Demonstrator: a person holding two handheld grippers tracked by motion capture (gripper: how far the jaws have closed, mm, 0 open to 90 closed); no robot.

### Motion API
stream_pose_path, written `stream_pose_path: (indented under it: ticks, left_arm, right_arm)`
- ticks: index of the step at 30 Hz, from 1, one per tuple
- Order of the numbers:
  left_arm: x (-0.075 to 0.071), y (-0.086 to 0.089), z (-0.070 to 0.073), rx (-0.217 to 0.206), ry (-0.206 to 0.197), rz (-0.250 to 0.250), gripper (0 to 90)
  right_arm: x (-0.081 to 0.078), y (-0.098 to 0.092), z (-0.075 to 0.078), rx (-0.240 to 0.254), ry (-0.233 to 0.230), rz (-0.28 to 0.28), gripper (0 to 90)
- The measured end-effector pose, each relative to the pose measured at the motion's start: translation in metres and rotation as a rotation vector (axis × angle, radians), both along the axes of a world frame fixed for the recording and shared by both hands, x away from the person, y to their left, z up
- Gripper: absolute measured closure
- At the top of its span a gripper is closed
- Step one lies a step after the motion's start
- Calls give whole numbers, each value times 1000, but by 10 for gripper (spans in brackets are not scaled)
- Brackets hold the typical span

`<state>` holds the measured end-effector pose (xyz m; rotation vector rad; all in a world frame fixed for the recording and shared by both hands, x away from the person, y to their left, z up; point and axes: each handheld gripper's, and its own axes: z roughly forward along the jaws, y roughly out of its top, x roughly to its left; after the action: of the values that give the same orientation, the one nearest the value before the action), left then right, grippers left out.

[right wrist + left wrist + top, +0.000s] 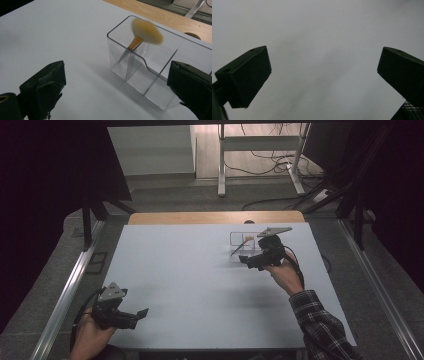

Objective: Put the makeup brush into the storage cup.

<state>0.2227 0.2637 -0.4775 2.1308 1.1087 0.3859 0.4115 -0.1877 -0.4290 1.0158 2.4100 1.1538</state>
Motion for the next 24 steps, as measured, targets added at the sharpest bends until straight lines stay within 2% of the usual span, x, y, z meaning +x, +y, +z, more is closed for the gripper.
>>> stream_pose_path:
  ticks: [7,24]
  left_arm:
    - [-1,-1,1,-4,-7,-5,0]
    - [0,-2,1,9,8,-5,0]
  right_arm:
    - [-7,-5,-3,-9,11,6,16]
    - [-29,-11,-2,-27,19,47,6]
